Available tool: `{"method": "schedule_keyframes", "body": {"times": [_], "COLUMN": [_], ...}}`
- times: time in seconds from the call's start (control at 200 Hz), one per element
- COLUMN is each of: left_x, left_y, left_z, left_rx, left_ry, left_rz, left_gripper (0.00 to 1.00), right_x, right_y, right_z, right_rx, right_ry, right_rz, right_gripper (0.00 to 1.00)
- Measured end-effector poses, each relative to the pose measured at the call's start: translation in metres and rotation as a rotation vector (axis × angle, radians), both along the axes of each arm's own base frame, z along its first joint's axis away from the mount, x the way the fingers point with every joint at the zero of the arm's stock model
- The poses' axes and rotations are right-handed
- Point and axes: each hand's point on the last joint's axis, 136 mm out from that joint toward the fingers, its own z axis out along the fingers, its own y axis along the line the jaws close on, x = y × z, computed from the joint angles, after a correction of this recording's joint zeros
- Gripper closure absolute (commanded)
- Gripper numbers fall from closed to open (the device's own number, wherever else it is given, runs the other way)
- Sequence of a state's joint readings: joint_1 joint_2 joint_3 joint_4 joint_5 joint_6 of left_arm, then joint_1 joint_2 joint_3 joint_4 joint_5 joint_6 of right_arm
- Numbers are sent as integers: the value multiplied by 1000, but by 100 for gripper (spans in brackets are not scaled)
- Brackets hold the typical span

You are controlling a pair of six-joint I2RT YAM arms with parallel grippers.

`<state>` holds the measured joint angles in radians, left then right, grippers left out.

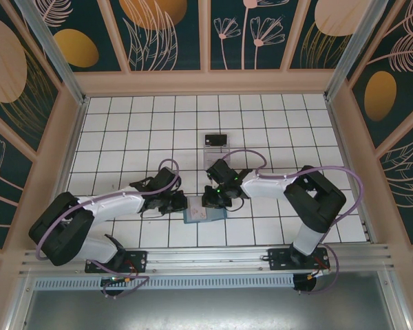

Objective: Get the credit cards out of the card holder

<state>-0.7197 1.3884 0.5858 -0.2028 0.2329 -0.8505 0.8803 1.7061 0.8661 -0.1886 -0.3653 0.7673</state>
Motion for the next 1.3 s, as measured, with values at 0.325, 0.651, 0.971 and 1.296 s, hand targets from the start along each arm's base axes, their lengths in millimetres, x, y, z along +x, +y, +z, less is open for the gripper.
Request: {"method": "schedule_keyframes", "body": {"times": [0.325, 0.651, 0.971, 1.296], "left_x": [5, 1, 1, 2], "left_y": [-4, -5, -11, -12], "left_z": [11, 0, -9, -10], "left_rx": [-20, 7, 22, 36], "left_ry": [-18, 12, 22, 17], "left_rz": [12, -2, -15, -24], "left_gripper": [80, 79, 79, 81], "right_x": [-2, -5, -7, -7], "right_y": [-1, 2, 3, 1], "right_z": [6, 7, 6, 2], "right_rx": [34, 70, 85, 89], "right_ry": [5, 23, 28, 33], "right_rz": [-13, -11, -5, -6], "right_gripper": [76, 74, 75, 79]}}
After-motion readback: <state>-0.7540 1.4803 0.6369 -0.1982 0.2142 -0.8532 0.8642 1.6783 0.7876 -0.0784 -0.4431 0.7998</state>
